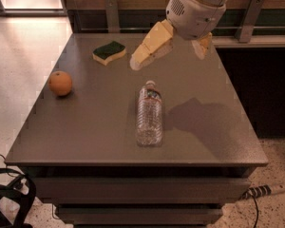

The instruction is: Place water bottle upright

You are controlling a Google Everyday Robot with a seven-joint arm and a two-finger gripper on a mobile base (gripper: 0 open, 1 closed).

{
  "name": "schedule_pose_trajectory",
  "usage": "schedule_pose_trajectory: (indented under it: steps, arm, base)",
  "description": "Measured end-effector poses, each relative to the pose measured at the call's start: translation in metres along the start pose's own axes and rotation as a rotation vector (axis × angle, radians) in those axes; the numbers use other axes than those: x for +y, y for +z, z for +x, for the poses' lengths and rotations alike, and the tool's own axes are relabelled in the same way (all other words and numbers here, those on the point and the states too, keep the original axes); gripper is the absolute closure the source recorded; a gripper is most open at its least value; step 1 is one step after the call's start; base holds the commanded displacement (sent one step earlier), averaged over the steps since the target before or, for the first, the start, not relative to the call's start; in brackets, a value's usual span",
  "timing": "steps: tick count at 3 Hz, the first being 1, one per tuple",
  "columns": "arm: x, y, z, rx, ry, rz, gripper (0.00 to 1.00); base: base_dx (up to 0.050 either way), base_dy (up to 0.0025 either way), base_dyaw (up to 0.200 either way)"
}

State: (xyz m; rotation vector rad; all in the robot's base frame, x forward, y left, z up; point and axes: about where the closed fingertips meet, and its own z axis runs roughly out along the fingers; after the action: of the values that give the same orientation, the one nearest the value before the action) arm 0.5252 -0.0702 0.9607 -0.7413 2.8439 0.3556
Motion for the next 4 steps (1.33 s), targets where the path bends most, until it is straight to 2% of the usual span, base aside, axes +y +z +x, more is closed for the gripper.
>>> schedule_pose_trajectory:
  steps: [1, 2, 3, 4]
  arm:
    - [0.017, 0.017, 0.007, 0.103, 0.087, 0.119, 0.00]
    - [0.019, 0.033, 0.010, 0.152, 0.205, 0.216, 0.00]
    - [0.019, 0.044, 0.013, 0.175, 0.287, 0.261, 0.00]
    - [0.016, 0.053, 0.017, 0.181, 0.345, 0.262, 0.00]
  base:
    - [0.000, 0.00000, 0.000]
    - [0.000, 0.00000, 0.000]
    - [0.000, 0.00000, 0.000]
    - [0.000, 0.00000, 0.000]
